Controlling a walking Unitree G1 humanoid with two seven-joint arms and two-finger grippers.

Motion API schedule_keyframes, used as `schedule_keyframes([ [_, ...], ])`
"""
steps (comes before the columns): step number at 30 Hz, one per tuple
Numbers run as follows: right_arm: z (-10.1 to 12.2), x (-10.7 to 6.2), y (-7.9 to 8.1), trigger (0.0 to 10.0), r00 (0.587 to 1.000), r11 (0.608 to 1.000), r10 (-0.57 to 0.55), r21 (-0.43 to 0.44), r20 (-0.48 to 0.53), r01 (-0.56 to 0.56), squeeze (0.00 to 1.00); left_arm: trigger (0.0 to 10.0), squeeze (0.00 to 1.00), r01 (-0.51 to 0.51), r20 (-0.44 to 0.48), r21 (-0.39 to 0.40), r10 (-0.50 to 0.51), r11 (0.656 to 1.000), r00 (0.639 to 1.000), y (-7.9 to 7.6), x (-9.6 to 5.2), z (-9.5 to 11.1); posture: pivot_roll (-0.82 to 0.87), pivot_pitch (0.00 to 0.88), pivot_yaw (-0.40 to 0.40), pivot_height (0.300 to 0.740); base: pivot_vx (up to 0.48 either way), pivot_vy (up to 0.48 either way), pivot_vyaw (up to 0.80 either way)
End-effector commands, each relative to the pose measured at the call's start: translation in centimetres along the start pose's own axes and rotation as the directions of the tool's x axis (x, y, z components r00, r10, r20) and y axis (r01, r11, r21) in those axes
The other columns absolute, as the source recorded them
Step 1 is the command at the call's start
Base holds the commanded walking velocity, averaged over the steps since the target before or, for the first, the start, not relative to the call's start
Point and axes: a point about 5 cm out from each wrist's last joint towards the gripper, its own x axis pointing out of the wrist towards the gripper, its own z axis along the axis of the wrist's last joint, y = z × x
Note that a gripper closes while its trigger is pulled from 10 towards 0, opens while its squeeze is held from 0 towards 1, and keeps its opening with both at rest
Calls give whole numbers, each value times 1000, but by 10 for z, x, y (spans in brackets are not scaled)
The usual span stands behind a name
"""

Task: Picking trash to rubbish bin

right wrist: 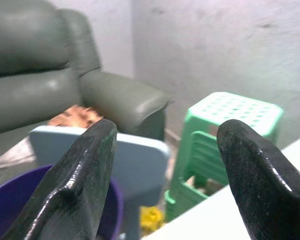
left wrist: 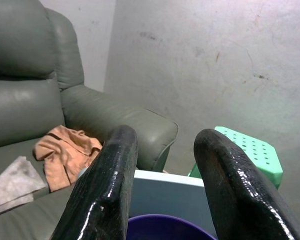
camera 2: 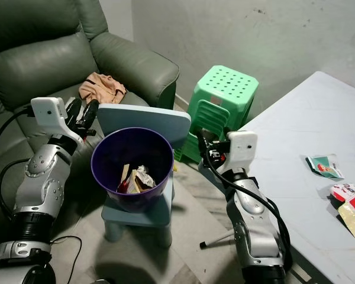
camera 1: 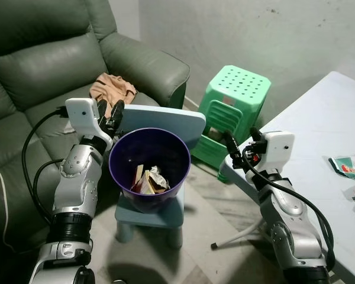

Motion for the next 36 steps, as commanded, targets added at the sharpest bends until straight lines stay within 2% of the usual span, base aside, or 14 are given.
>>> schedule_keyframes([
  [1, -1, -1, -6, 10000, 999, 999, -36, -5, 2, 36, 0, 10000, 0, 0, -9, 3, 0, 1000, 1000, -1, -1, 2, -34, 49, -36, 740, 0, 0, 0],
  [5, -3, -3, -14, 10000, 997, 996, -75, -48, -5, 74, 0, 10000, 0, -19, -17, -5, 19, 1000, 1000, 1, -2, 4, -32, 67, -48, 740, 0, 0, 0],
  [9, -7, -6, -16, 10000, 997, 996, -78, -53, -15, 77, 0, 10000, 0, -49, -32, 25, 50, 999, 998, 5, -11, -1, -21, 87, -81, 740, 0, 0, 0],
  [11, -5, -5, -18, 10000, 996, 992, -90, -94, -11, 88, 0, 10000, 0, -59, -32, 8, 59, 998, 998, 6, -16, 0, -24, 95, -93, 740, 0, 0, 0],
  [14, -9, -5, -20, 10000, 993, 989, -120, -94, -15, 118, 0, 10000, 0, -75, -57, 8, 75, 997, 996, 8, -22, -8, -31, 73, -81, 740, 0, 0, 0],
  [15, -9, -5, -20, 10000, 991, 986, -130, -106, -15, 127, 0, 10000, 0, -84, -63, 9, 85, 996, 994, 9, -22, -9, -35, 81, -79, 740, 0, 0, 0],
  [18, -10, -7, -18, 10000, 994, 992, -114, -58, -8, 113, 0, 10000, 0, -60, -63, -14, 59, 998, 996, 4, -21, -10, -33, 69, -62, 740, 0, 0, 0],
  [21, -12, -8, -16, 10000, 994, 991, -112, -71, -18, 110, 0, 10000, 0, -51, -55, -29, 49, 998, 997, -2, -19, -7, -40, 58, -62, 740, 0, 0, 0],
  [26, -16, -8, -17, 10000, 991, 990, -128, -61, -42, 125, 0, 10000, 0, -41, -76, 7, 41, 999, 996, -5, -19, -12, -41, 40, -67, 740, 0, 0, 0],
  [29, -18, -6, -15, 10000, 991, 991, -121, -70, -53, 117, 0, 10000, 0, -44, -53, -13, 43, 999, 998, -5, -18, -9, -42, 27, -75, 740, 0, 0, 0],
  [36, -19, -2, -9, 10000, 994, 994, -93, -70, -61, 89, 0, 10000, 0, -48, -46, -16, 48, 999, 998, -6, -15, -9, -43, 2, -83, 740, 0, 0, -614],
])
